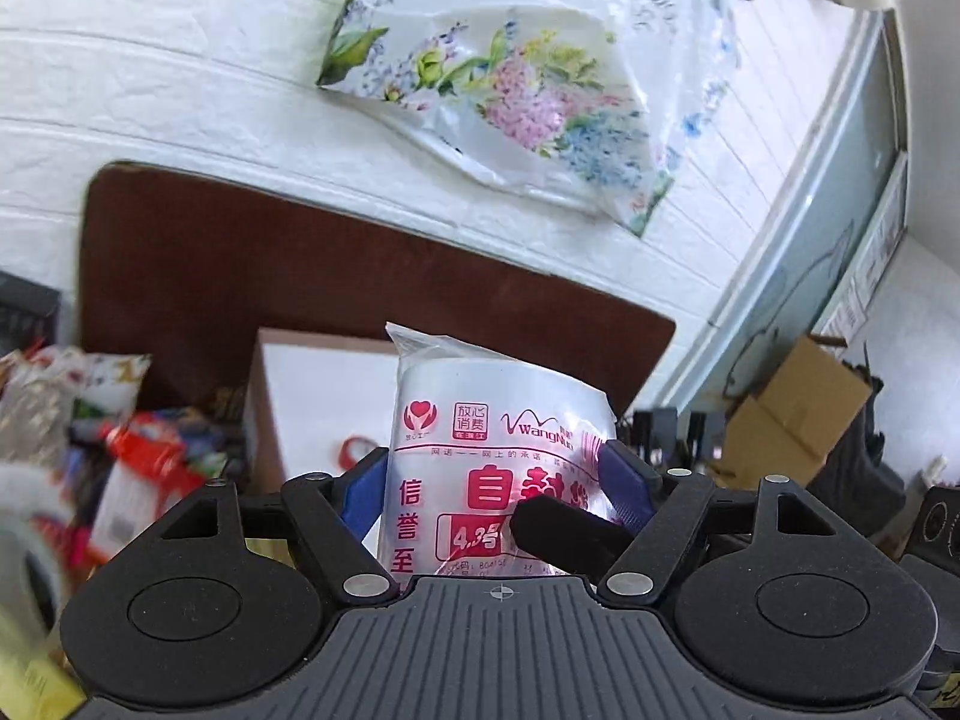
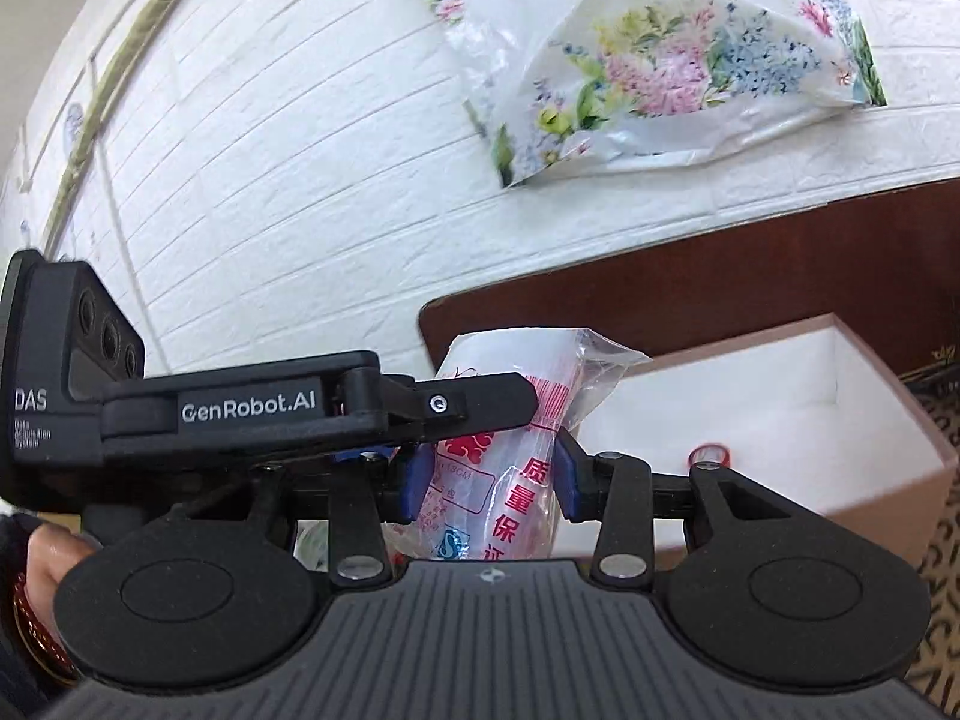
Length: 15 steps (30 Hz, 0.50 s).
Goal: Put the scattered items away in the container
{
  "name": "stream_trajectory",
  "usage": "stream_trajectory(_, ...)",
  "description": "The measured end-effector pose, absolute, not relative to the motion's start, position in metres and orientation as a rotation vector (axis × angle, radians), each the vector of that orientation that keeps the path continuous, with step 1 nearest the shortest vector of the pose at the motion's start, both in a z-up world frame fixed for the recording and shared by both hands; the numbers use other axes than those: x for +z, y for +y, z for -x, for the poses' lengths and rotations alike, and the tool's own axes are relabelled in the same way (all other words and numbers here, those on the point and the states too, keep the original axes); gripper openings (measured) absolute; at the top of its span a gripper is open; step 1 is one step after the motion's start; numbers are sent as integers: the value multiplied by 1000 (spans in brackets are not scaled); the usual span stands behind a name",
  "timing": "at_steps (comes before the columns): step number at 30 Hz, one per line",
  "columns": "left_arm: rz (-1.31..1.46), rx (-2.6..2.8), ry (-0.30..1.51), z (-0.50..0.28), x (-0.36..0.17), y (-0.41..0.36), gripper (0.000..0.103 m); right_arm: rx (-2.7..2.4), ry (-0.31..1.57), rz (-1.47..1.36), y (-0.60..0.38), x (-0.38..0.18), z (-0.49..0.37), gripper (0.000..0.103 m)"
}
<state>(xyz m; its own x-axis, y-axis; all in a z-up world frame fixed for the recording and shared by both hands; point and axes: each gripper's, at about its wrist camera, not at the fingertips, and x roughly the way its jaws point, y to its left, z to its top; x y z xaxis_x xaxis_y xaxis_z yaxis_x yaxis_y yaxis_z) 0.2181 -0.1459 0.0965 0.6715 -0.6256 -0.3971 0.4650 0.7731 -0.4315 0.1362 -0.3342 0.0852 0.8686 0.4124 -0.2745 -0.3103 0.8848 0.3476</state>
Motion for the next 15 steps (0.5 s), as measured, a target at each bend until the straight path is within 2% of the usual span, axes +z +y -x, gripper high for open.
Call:
stream_trajectory(4,311,-610,611,-269,82,-162,76,367,397,-274,-347,81,-191,46)
stream_trajectory(15,403,-511,778,-387,9,-184,76,367,638,-305,-376,24,-324,46)
